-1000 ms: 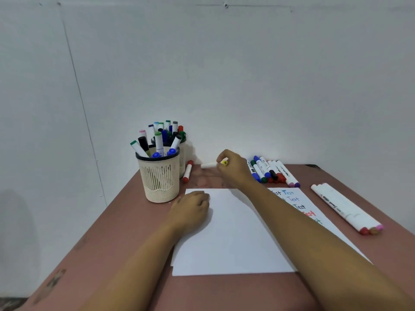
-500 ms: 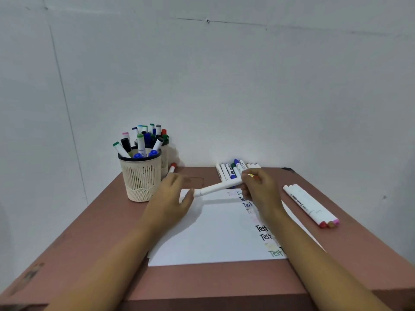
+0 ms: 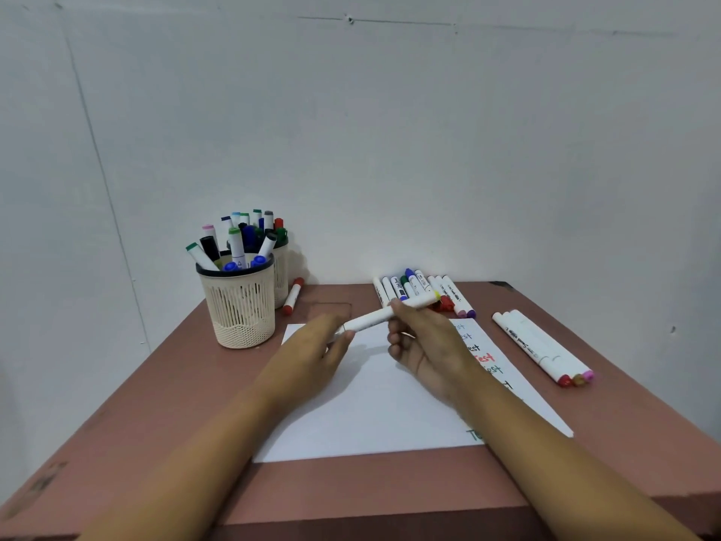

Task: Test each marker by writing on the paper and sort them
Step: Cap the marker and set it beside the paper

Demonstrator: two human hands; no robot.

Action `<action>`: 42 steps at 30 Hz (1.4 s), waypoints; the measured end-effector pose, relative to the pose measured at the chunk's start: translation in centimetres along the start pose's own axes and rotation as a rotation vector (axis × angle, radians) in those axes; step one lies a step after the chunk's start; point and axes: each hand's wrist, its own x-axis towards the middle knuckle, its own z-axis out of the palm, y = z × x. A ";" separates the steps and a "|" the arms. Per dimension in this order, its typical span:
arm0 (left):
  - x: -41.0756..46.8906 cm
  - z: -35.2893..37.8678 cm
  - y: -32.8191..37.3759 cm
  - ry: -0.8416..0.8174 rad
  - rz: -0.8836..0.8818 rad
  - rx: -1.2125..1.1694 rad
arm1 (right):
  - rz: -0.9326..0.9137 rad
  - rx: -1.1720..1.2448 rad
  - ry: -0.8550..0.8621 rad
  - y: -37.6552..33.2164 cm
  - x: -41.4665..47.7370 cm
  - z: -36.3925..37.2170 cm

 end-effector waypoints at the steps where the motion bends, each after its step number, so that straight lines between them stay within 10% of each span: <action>1: 0.0 0.0 0.2 -0.014 -0.005 -0.010 | -0.001 -0.041 -0.039 0.3 0.0 0.0; 31: 0.1 -0.1 1.0 -0.035 -0.100 -0.041 | -0.110 -0.141 -0.105 0.8 0.4 0.2; 42: 0.3 -0.9 -2.0 0.009 -0.173 0.128 | -0.077 0.250 0.206 -1.9 1.2 -2.0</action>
